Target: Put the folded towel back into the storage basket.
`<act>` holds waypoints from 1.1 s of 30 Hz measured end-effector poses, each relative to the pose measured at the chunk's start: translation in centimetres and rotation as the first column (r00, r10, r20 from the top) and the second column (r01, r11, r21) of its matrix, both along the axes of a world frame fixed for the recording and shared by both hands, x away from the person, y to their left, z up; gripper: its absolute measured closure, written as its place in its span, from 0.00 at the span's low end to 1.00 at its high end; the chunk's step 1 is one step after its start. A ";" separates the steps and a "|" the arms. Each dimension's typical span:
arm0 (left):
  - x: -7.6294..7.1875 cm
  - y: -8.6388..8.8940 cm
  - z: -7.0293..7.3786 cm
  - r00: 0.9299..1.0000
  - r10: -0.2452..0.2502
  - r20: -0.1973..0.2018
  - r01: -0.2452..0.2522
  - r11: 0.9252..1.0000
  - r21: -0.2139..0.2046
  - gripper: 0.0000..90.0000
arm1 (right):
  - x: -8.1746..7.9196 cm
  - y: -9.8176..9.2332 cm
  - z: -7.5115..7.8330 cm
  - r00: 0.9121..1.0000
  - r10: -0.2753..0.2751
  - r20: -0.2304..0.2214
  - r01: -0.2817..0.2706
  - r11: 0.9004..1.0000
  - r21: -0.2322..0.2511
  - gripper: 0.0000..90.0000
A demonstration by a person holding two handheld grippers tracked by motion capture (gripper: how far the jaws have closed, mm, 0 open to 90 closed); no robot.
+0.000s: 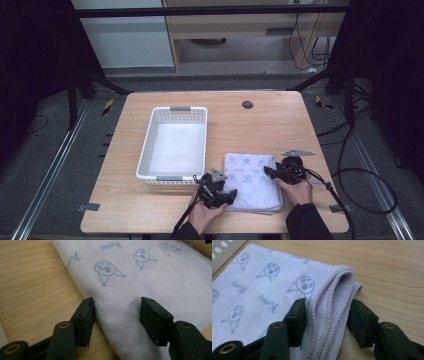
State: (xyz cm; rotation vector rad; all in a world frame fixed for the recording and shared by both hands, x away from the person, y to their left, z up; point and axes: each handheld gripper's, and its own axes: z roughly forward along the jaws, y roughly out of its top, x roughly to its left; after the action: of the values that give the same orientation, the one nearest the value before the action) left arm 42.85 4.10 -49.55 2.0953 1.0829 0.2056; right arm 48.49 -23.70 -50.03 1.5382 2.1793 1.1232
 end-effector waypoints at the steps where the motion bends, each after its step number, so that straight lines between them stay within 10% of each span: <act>1: 0.0 0.0 0.0 1.000 0.000 0.000 0.000 1.000 0.000 0.51 | 0.0 0.0 0.0 1.000 0.000 0.000 0.000 1.000 0.000 0.57; 17: -0.1 -0.4 0.4 1.000 -0.009 0.013 0.009 1.000 -0.015 0.80 | -0.2 0.1 0.4 0.999 -0.006 -0.037 0.007 0.999 0.047 0.84; 33: -0.5 0.1 2.9 0.995 -0.013 0.098 0.021 0.997 -0.078 0.83 | -1.6 0.2 4.4 0.995 0.011 0.098 -0.020 0.995 0.097 0.87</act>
State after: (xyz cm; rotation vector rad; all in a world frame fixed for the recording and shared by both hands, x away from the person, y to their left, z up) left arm 42.38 4.16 -46.69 2.0022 0.9988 0.2502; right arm 46.91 -23.47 -45.60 1.4744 2.1051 1.2993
